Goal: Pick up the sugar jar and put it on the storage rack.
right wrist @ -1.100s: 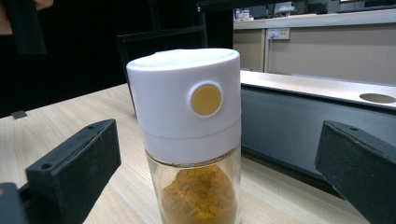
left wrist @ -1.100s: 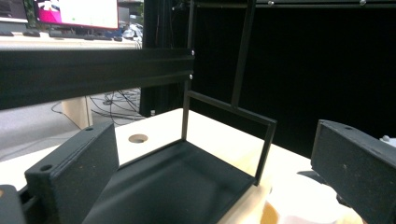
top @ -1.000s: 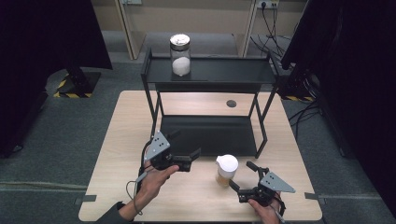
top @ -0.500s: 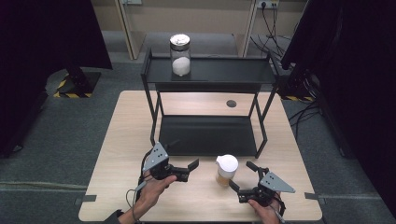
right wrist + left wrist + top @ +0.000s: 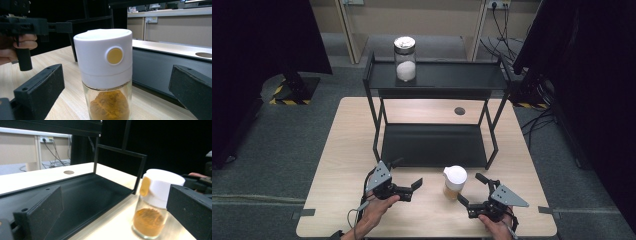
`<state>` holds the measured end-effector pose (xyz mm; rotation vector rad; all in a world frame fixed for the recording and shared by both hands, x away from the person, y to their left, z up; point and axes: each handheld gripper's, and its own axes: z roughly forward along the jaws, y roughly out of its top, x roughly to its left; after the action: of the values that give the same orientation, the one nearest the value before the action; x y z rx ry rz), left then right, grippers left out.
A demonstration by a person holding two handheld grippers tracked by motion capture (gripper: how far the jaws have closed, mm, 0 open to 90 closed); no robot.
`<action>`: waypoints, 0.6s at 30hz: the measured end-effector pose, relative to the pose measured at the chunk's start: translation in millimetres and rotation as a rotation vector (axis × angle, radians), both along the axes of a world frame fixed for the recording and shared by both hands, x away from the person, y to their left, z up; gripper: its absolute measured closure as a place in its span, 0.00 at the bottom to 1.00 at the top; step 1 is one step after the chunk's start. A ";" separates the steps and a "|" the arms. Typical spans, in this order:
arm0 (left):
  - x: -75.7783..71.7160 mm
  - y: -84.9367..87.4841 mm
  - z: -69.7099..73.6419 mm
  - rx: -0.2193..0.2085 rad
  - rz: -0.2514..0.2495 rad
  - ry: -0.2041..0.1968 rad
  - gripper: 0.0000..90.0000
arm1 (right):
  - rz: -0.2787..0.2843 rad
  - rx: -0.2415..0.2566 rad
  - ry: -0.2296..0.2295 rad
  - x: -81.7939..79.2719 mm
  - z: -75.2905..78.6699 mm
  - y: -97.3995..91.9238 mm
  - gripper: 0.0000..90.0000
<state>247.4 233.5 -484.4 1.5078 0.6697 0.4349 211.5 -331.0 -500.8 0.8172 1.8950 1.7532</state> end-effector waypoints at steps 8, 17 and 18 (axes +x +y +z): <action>-5.5 4.5 -16.1 0.021 0.013 0.004 0.00 | 0.007 0.004 -0.003 -0.9 0.1 -0.4 0.00; -11.1 7.5 -23.8 0.026 0.023 0.002 0.00 | 0.009 0.005 -0.001 -0.7 0.0 -0.3 0.00; -12.4 7.6 -24.2 0.026 0.024 0.000 0.00 | 0.010 0.003 -0.003 -0.7 0.1 -0.1 0.01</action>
<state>235.0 241.1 -508.6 1.5256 0.6847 0.4636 210.8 -331.1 -500.7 0.8076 1.8980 1.7623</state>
